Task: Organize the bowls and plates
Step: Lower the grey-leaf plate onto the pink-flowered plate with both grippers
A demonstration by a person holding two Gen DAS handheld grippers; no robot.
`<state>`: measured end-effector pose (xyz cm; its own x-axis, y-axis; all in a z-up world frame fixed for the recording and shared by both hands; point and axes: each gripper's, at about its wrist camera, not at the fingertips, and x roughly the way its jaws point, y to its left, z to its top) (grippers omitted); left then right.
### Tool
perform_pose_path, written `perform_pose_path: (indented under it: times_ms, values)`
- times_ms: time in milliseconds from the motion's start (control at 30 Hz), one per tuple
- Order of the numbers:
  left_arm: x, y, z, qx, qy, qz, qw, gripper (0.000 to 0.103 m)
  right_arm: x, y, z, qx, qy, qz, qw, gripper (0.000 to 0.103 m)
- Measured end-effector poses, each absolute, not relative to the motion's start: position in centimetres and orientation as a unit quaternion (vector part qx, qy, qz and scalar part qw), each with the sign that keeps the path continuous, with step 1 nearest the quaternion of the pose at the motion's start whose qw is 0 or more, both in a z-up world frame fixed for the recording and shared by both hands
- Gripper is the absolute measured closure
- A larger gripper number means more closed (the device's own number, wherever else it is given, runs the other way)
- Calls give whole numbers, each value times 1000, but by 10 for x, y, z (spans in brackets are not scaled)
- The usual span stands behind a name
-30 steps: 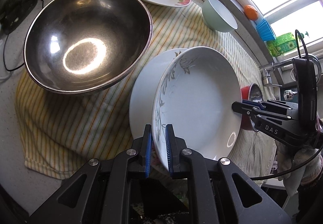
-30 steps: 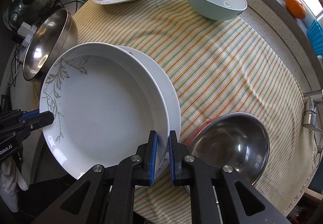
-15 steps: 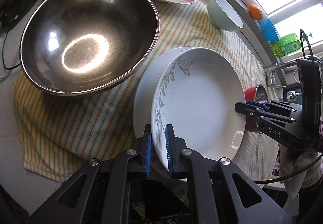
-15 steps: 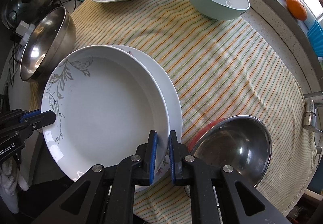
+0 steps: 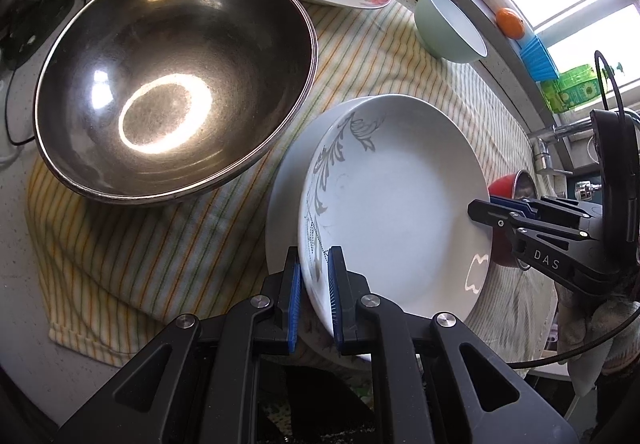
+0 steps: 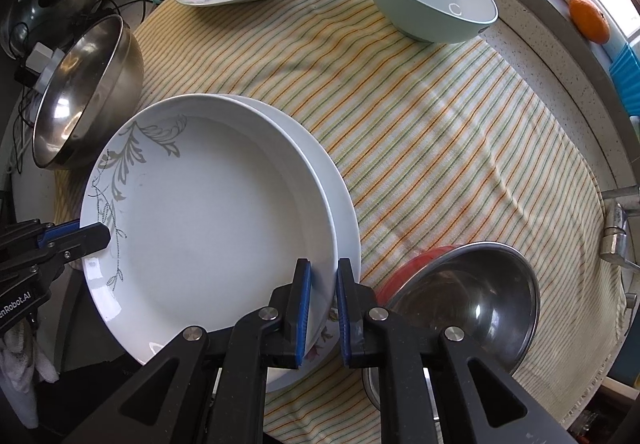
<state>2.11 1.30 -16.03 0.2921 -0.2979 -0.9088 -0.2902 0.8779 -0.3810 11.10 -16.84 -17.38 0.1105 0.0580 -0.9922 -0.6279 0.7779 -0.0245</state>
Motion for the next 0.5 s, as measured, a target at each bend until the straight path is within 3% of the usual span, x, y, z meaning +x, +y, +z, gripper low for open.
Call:
perform_pose_path:
  times_ms: [500]
  values:
    - [21, 10, -161, -243, 599, -11, 763, 92, 115, -164, -170, -236, 626, 243, 702, 91]
